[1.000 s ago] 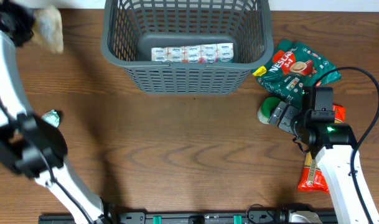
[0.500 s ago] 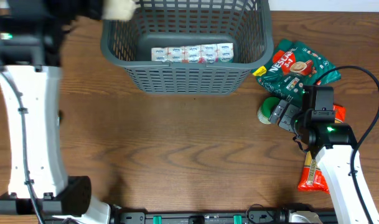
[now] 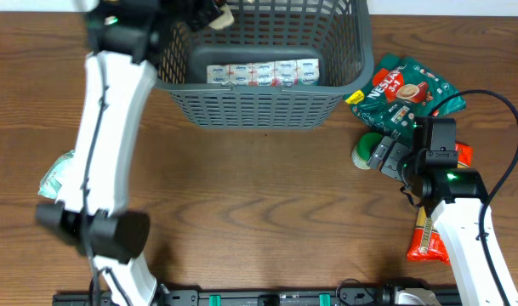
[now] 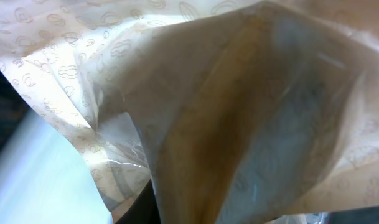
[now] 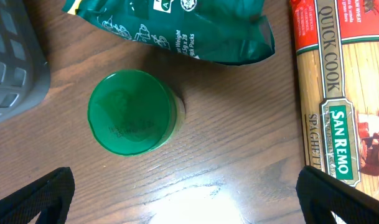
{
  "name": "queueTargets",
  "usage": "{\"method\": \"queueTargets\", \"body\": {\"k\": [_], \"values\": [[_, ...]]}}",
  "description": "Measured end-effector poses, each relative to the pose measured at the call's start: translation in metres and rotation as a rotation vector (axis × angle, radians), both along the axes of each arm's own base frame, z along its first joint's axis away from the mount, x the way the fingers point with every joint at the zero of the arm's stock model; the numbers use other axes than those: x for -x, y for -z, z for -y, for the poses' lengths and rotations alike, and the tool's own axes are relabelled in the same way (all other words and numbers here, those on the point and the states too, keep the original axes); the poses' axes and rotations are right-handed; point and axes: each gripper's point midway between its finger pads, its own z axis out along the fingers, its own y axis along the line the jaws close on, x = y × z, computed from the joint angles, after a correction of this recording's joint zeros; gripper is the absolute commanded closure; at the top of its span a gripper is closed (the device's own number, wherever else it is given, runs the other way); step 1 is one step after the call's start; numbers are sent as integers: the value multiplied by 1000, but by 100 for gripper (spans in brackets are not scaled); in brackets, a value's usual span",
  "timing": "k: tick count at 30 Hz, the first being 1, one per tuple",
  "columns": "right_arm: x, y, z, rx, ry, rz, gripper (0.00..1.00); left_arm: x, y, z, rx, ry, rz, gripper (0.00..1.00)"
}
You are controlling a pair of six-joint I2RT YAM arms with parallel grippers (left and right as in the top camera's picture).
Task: Pack container
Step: 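Carry the beige bag into the basket and release it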
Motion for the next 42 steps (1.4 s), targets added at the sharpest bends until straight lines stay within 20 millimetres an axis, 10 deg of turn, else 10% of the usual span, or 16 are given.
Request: {"method": "queueTargets", "body": {"k": [9,13,18,23,34,42], "values": [[0,0,0,0,0,-2,1,-34,130,20,-74,22,-239,94],[0,0,0,0,0,-2,1,-32,147,18,-93,16,-288,93],[0,0,0,0,0,1,1,-26,156,9,-136,-8,-323,62],[0,0,0,1,-2,2,1,-24,159,5,-163,-16,-333,30],[0,0,0,9,-17,-1,1,-23,156,4,-144,-43,-341,1],[0,0,0,12,-20,-1,1,-17,67,-14,-101,-129,-154,1]]}}
